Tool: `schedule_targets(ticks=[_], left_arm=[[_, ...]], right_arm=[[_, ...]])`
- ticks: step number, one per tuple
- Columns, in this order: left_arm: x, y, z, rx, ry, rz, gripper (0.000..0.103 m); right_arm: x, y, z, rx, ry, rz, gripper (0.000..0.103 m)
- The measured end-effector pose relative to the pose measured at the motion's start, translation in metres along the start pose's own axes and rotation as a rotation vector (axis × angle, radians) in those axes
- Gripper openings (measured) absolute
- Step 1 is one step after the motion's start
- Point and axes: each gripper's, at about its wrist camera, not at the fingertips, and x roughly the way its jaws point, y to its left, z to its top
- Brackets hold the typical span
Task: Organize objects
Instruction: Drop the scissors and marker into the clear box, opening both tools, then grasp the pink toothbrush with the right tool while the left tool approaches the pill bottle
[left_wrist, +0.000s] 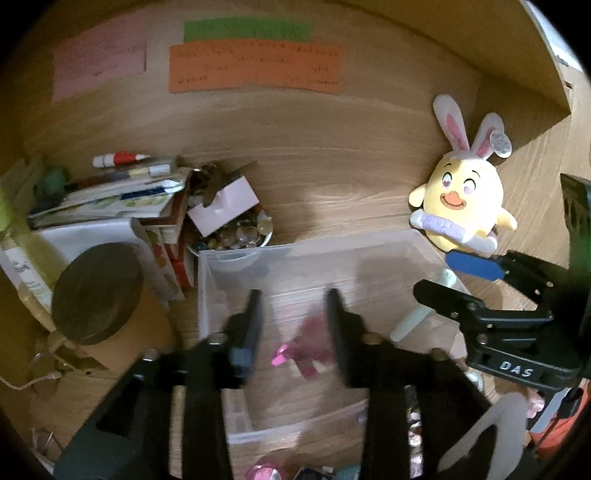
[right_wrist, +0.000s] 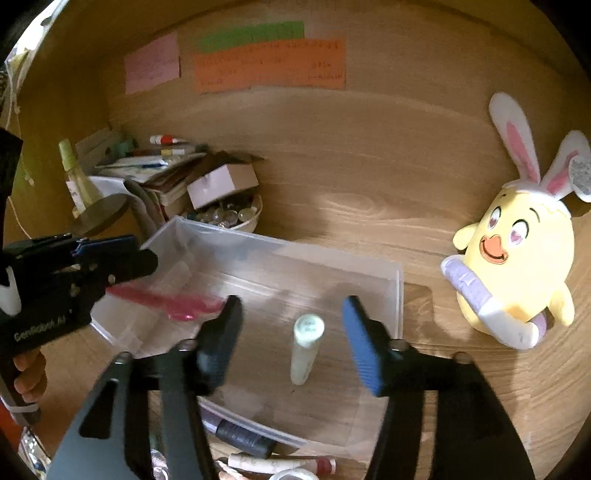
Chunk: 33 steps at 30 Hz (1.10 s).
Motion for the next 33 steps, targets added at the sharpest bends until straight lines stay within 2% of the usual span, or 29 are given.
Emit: schedule_targets(ticks=[1,3,5,7,12,16,22,28,33], left_arm=[[-0.004,0.0,-0.002,0.005,-0.011,0.014,0.056],[-0.01,0.001,-0.005,0.013,-0.021,0.032,0.062],[-0.016,0.002,-0.009,0.018,-0.019,0.048,0.065],[-0.021,0.004,-0.014,0.011,-0.017,0.056,0.071],[-0.037,0.008,-0.027,0.004,-0.028,0.073,0.081],[-0.055,0.005,-0.04,0.024,-0.05,0.09,0.088],[-0.079,0.0,-0.063,0.046,-0.072,0.091,0.094],[-0.091,-0.005,-0.092,0.051,-0.05,0.081,0.094],[-0.09,-0.005,-0.123,0.011,0.022,0.032,0.092]], right_arm=[[-0.003,0.001,0.0,0.0,-0.005,0.001,0.066],[-0.01,0.003,-0.001,0.001,-0.015,0.006,0.072],[-0.017,0.004,-0.003,-0.001,-0.023,0.001,0.078],[-0.024,0.006,-0.005,-0.004,-0.032,-0.011,0.083],[-0.041,0.009,-0.017,-0.011,-0.029,-0.039,0.089],[-0.054,0.012,-0.031,-0.022,-0.022,-0.064,0.103],[-0.081,0.016,-0.06,-0.059,-0.031,-0.111,0.103],[-0.093,0.014,-0.096,-0.036,0.023,-0.064,0.102],[-0.098,0.014,-0.126,-0.007,0.055,-0.002,0.1]])
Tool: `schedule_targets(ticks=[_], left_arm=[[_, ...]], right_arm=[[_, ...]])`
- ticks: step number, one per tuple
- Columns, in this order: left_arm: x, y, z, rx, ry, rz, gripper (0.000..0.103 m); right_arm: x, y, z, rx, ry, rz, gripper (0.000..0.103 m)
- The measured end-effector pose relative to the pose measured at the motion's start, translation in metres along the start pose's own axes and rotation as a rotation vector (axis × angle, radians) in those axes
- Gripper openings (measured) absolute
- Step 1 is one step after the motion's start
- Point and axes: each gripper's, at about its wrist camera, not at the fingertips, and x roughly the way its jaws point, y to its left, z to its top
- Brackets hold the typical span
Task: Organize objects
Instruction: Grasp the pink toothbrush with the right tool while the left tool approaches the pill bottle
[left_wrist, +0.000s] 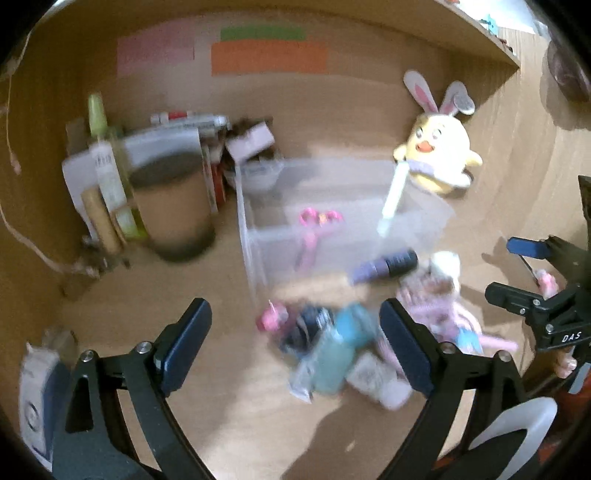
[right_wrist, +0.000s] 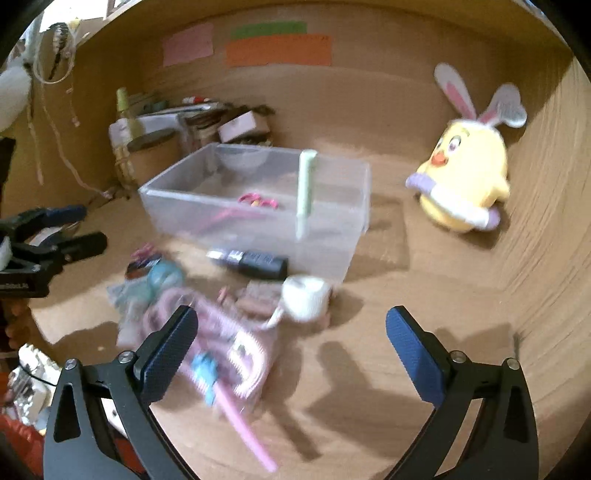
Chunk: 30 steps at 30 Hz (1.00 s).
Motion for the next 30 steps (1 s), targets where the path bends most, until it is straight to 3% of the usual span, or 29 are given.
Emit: schedule_targets(ticks=[4,6,10,15,23,30], left_arm=[[0.003,-0.007,-0.023,-0.006,0.055,-0.016,0.08],[0.005,-0.01,-0.032,-0.013,0.078,-0.031,0.079],[0.007,-0.015,-0.043,-0.029,0.115,-0.072,0.078],[0.006,-0.022,-0.053,-0.01,0.135,-0.095,0.078],[0.013,-0.049,-0.06,0.142,0.136,-0.106,0.078],[0.028,-0.055,-0.054,0.164,0.132,-0.125,0.06]], right_arm=[[0.0,0.008,-0.018,-0.012,0.029,0.048,0.086],[0.003,0.014,-0.025,-0.018,0.051,0.072,0.08],[0.012,0.024,-0.034,-0.028,0.104,0.112,0.056],[0.015,0.03,-0.039,-0.042,0.115,0.104,0.047],[0.009,0.023,-0.04,-0.028,0.117,0.085,0.023],[0.0,0.021,-0.043,-0.039,0.108,0.069,0.016]])
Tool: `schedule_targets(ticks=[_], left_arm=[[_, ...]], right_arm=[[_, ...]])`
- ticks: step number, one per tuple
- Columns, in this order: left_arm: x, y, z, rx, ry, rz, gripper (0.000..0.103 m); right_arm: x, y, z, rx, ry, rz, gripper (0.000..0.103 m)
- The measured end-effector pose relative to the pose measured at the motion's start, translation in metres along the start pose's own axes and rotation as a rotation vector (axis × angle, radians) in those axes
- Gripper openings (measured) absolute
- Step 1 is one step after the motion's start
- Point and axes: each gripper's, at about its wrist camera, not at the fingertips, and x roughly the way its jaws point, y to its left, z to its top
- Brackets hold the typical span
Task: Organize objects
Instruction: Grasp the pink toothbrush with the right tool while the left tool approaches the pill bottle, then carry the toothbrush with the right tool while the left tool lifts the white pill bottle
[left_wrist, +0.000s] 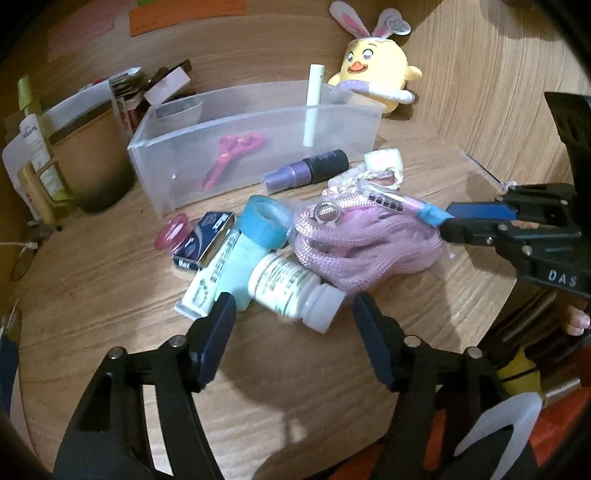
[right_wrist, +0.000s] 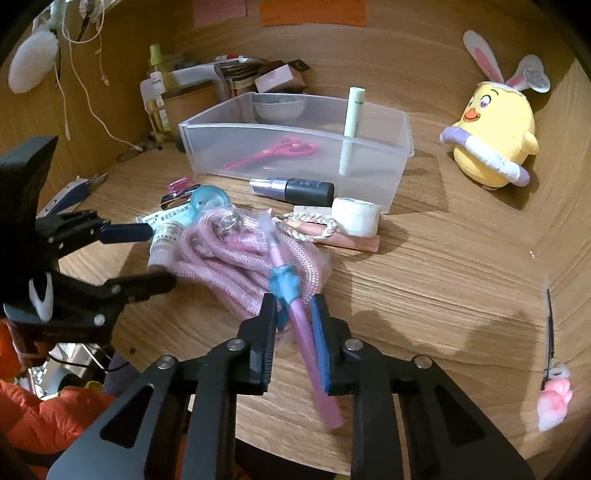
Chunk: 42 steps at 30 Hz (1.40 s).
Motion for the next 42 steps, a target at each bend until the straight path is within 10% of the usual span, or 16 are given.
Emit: schedule_targets(ticks=[9,13,20,24,42], left_arm=[[-0.005,-0.004,0.0,0.008,-0.04,0.024,0.051],[-0.017,0.001,-0.001,-0.002,-0.045,0.028,0.011],[-0.027,0.006,0.0,0.018,-0.061,0.037,0.014],[-0.024,0.007,0.004,0.042,-0.067,0.057,0.054],[0.006,0.008,0.014,0.088,-0.044,0.018,0.059]], right_arm=[[-0.015,-0.004,0.005,0.02,-0.057,-0.014,0.015],[-0.02,-0.01,0.011,0.04,-0.086,-0.017,0.015],[-0.018,-0.017,0.016,0.063,-0.095,0.004,0.015],[-0.014,-0.021,0.011,0.073,-0.073,0.011,0.015],[0.016,-0.044,0.0,0.081,0.053,-0.01,0.015]])
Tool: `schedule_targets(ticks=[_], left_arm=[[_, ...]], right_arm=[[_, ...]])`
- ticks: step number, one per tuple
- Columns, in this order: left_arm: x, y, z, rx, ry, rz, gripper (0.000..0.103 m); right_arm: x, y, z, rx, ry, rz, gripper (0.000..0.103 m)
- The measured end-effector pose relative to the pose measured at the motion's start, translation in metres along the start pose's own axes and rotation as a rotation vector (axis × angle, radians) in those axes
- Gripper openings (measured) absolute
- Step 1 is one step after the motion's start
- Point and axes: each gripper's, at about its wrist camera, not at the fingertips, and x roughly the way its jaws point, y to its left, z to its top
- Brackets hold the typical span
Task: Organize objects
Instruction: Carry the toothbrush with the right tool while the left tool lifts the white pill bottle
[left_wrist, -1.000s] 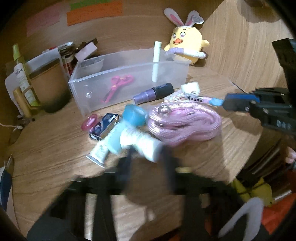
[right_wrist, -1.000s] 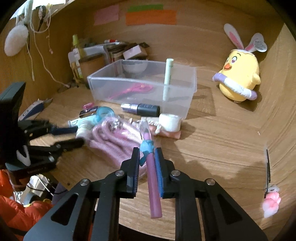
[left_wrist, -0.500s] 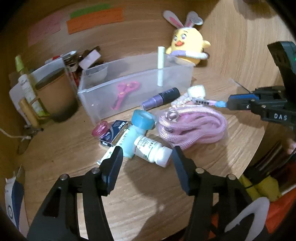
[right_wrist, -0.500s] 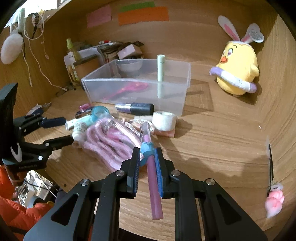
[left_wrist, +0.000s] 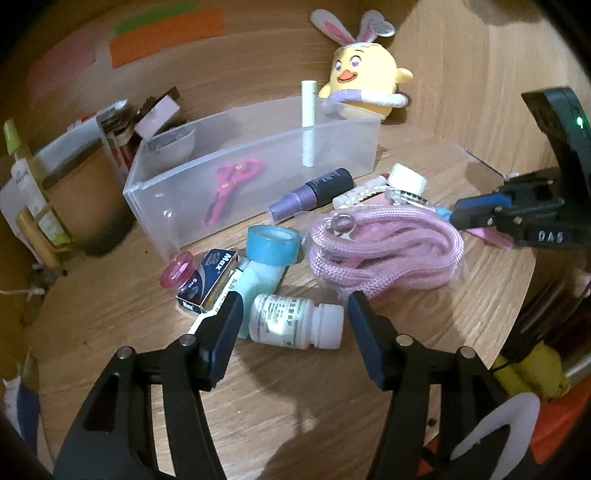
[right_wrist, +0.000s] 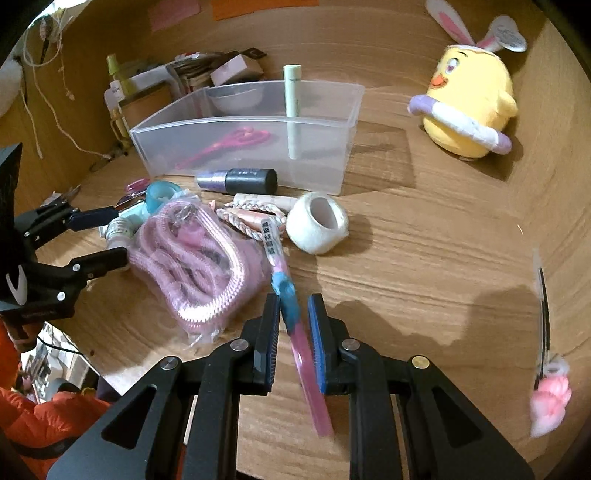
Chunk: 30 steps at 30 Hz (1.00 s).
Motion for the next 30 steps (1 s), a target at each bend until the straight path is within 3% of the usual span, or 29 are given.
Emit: schedule_targets(ticks=[3,11,21,30], left_arm=[[0.002,0.003,0.001,-0.03,-0.001,-0.021,0.051],[-0.012,0.009,-0.008,-0.09,-0.036,0.002,0.05],[-0.068,0.025,0.013,-0.167,-0.198,0.057,0.05],[-0.083,0.041,0.052,-0.231,-0.296,0.07,0.05]], right_arm=[[0.011,0.004,0.006,-0.029,0.029,0.004,0.017],[0.018,0.006,0.01,-0.054,0.033,0.014,0.013],[-0.018,-0.001,0.026,0.008,-0.085,0.015,0.012],[-0.053,0.007,0.066,0.014,-0.236,0.057,0.012]])
